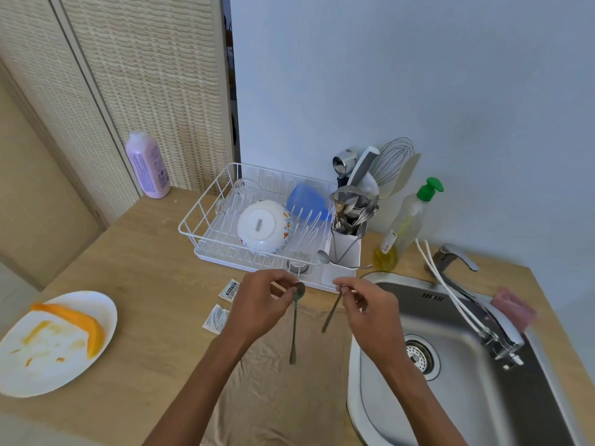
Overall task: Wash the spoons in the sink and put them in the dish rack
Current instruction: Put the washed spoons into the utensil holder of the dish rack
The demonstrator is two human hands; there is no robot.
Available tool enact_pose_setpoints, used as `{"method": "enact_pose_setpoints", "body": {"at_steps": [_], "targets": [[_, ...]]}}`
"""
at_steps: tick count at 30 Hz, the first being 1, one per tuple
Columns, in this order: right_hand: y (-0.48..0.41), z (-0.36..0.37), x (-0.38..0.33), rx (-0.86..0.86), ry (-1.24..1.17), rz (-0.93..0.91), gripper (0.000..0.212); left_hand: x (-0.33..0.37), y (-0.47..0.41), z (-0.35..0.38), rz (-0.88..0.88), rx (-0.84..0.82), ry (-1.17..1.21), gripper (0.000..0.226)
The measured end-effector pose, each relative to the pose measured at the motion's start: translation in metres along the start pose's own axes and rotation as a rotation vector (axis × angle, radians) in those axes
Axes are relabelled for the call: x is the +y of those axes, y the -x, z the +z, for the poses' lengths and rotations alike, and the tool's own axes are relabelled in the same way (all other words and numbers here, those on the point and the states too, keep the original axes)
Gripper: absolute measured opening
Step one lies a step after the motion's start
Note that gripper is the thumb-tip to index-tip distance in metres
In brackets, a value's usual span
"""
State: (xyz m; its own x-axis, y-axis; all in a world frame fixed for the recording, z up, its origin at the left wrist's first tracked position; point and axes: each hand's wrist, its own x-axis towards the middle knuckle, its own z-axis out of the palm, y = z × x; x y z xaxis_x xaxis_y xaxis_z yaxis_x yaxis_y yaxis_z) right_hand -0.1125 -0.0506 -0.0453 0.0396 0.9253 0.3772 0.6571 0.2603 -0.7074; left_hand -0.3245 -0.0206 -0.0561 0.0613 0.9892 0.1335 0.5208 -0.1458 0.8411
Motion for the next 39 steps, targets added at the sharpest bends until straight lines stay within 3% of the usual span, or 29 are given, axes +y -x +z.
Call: {"method": "enact_pose_setpoints", "body": {"at_steps": [5,16,25,32,35,39], "targets": [[0.017,0.014,0.013,0.019,0.073,-0.026,0.022,-0.003,0.012,0.009,0.022,-0.002,-0.051,0.014],[0.02,0.016,0.011,0.046,0.084,0.027,0.017,0.004,0.019,0.002,0.074,0.205,0.023,0.012],[0.019,0.014,0.012,0.031,0.113,0.059,0.019,0.007,0.024,0.008,0.128,0.154,-0.058,0.006],[0.02,0.012,0.011,0.028,0.131,0.076,0.019,0.009,0.024,0.006,0.172,0.132,-0.07,0.023],[0.019,0.011,0.011,0.035,0.132,0.088,0.018,0.005,0.027,0.007,0.165,0.125,-0.064,0.011],[0.019,0.012,0.011,0.013,0.158,0.086,0.018,0.004,0.028,0.009,0.172,0.123,-0.047,0.014]]}}
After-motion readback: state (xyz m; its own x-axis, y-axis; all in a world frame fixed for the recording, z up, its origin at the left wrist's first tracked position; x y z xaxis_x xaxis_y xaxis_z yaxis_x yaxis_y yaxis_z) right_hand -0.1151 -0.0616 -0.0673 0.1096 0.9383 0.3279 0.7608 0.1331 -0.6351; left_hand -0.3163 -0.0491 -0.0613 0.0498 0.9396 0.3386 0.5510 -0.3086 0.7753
